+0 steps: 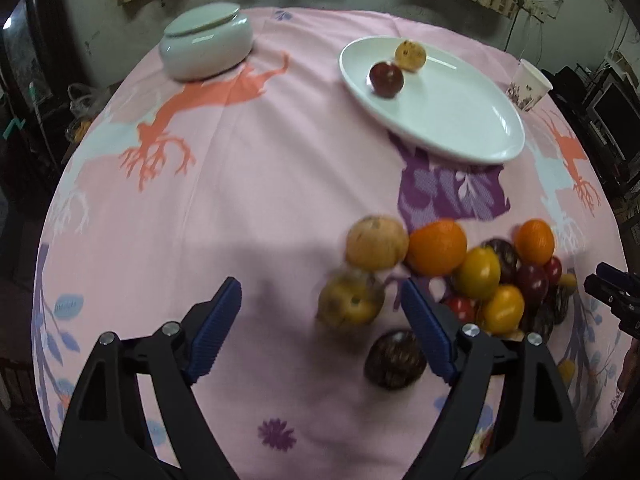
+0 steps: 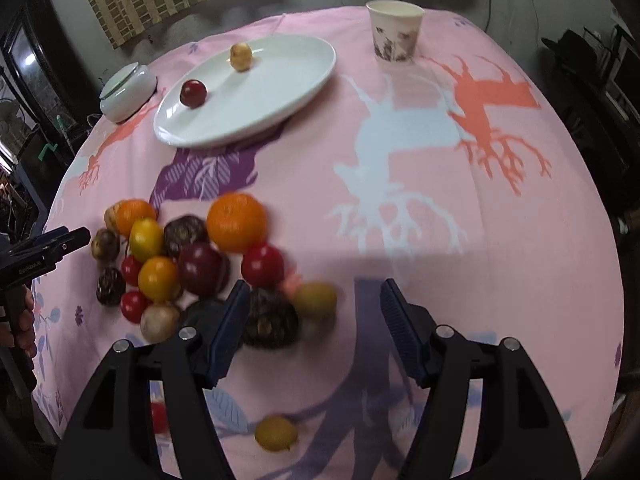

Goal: Organize fruits

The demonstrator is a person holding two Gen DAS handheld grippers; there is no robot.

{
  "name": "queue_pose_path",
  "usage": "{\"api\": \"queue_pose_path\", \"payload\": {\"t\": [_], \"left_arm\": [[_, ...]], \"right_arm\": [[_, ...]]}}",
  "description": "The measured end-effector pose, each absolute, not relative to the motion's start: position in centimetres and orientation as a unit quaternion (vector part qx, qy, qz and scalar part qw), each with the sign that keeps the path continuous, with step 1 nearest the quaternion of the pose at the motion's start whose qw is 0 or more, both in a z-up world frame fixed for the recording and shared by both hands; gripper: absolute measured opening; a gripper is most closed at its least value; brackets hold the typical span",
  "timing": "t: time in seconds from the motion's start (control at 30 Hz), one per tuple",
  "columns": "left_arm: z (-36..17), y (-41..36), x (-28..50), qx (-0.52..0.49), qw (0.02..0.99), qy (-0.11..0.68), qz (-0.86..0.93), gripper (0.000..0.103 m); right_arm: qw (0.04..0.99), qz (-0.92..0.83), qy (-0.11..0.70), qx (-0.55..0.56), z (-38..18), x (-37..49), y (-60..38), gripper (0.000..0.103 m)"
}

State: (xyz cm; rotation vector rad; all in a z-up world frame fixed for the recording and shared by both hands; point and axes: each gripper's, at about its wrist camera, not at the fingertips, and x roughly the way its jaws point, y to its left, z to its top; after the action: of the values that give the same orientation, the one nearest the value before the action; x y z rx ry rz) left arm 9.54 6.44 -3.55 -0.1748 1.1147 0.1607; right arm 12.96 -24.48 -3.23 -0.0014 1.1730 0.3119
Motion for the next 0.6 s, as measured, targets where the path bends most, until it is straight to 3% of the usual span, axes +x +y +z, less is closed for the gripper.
{"api": "queue_pose_path", "payload": {"t": [0.43,0.6], "left_arm": [[-4.3,3.6,3.5,-0.114,0.818,0.561,0.058,0.088],[-4.1,2.8,2.9,-0.098,0.82,0.562,0.049,0.089]], "right_arm": [[0.795,0.165,0.584,-0.028,-4.6,4.8,-23.2,0.067],[0.797,0.159,0.582,-0.034,-5.1,4.6,-22.9,0.05]]}}
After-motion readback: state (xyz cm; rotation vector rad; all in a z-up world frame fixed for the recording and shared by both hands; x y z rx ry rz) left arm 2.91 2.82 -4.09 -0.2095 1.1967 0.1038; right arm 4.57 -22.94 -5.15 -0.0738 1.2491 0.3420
